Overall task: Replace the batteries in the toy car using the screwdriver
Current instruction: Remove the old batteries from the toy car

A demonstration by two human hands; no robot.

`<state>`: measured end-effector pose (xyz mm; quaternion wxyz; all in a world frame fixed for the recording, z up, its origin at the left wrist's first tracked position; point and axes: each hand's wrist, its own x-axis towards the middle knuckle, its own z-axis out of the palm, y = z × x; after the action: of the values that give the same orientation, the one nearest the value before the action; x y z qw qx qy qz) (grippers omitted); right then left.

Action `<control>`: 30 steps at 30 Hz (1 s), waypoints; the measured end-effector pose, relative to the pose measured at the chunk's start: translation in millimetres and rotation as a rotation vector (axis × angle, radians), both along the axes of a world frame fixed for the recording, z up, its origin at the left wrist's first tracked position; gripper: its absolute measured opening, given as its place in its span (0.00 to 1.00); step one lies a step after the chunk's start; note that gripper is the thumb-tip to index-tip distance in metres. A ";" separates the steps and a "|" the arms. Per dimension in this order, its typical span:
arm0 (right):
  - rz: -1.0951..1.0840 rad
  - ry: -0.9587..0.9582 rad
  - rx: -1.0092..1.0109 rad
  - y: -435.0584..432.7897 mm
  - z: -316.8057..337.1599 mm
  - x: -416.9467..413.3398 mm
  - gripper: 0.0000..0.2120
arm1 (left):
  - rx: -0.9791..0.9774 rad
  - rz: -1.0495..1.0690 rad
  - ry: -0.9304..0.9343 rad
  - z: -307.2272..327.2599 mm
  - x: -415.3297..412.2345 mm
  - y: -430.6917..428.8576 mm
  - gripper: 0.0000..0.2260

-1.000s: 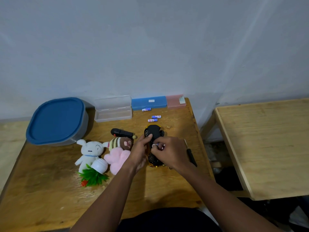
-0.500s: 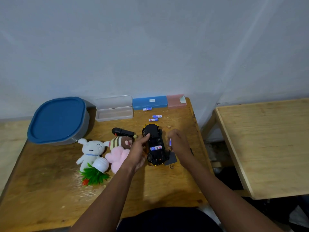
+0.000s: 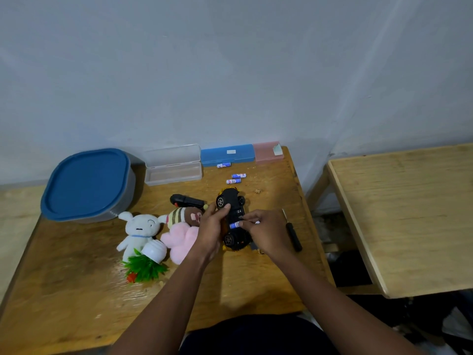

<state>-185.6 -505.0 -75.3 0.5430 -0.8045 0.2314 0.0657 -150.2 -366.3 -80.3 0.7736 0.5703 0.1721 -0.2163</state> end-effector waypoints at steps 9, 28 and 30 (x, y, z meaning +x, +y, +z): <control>0.024 0.010 0.041 -4.1 3.5 4.1 0.03 | 0.030 0.029 -0.022 -5.4 -2.8 0.3 0.13; 0.160 -0.082 0.260 -37.3 2.7 16.2 0.03 | 0.124 -0.080 0.058 -15.0 3.6 2.5 0.16; 0.028 -0.035 0.413 -45.1 4.3 19.6 0.06 | 0.159 -0.087 0.046 -16.8 1.9 2.2 0.15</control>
<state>-166.0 -550.1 -70.9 0.6996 -0.6801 0.1923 0.1051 -148.2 -364.1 -97.1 0.7116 0.6318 0.1815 -0.2481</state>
